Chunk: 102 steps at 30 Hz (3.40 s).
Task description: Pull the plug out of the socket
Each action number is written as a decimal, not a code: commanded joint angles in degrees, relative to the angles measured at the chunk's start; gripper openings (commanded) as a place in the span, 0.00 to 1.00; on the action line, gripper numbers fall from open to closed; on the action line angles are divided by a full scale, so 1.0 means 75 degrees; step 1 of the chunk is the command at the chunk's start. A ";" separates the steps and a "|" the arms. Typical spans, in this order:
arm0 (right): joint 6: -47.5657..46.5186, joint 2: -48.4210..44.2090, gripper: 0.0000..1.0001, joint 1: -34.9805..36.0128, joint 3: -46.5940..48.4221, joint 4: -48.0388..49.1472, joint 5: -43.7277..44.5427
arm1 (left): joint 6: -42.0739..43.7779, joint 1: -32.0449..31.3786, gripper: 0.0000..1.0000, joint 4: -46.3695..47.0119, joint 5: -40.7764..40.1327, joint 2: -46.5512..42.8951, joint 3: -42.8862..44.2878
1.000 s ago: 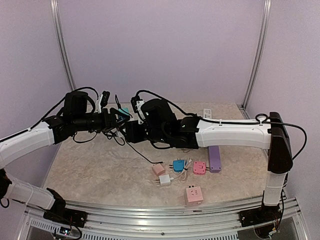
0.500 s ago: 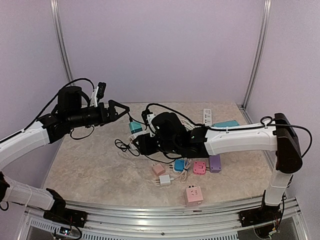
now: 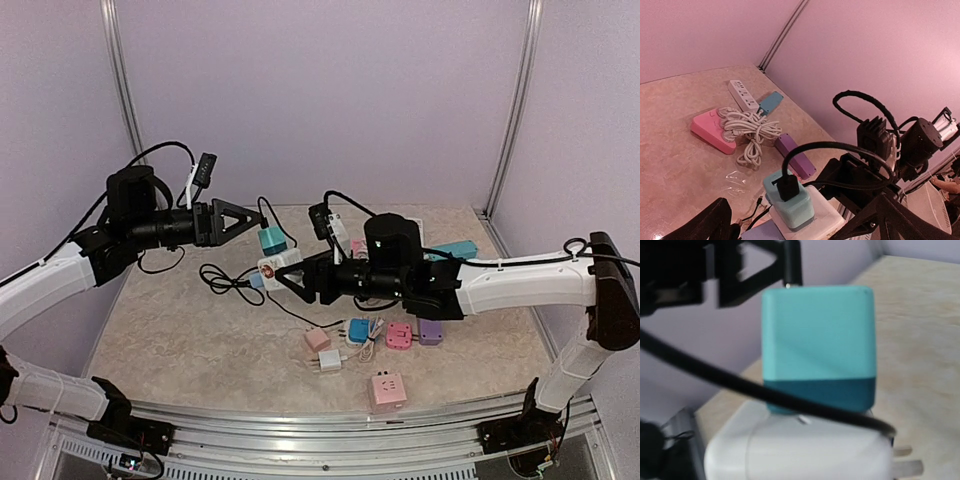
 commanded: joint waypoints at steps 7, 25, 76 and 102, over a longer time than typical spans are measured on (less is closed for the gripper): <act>0.0527 -0.0557 0.00 -0.0280 -0.0507 0.2500 -0.2883 | 0.0659 0.0076 0.99 0.0447 0.2567 0.0042 0.0608; 0.0526 -0.0918 0.00 -0.0326 -0.0559 0.2402 -0.3416 | 0.1432 -0.0068 0.90 -0.0839 0.3490 0.0532 0.1296; -0.0002 -0.0906 0.00 -0.0094 -0.0437 0.1880 -0.3354 | 0.0917 -0.0081 0.08 -0.0628 0.4176 0.1187 0.1390; 0.1033 -0.0724 0.00 -0.0624 -0.0797 0.2073 -0.3037 | 0.1829 -0.0570 0.07 -0.0920 0.2445 0.0289 0.1129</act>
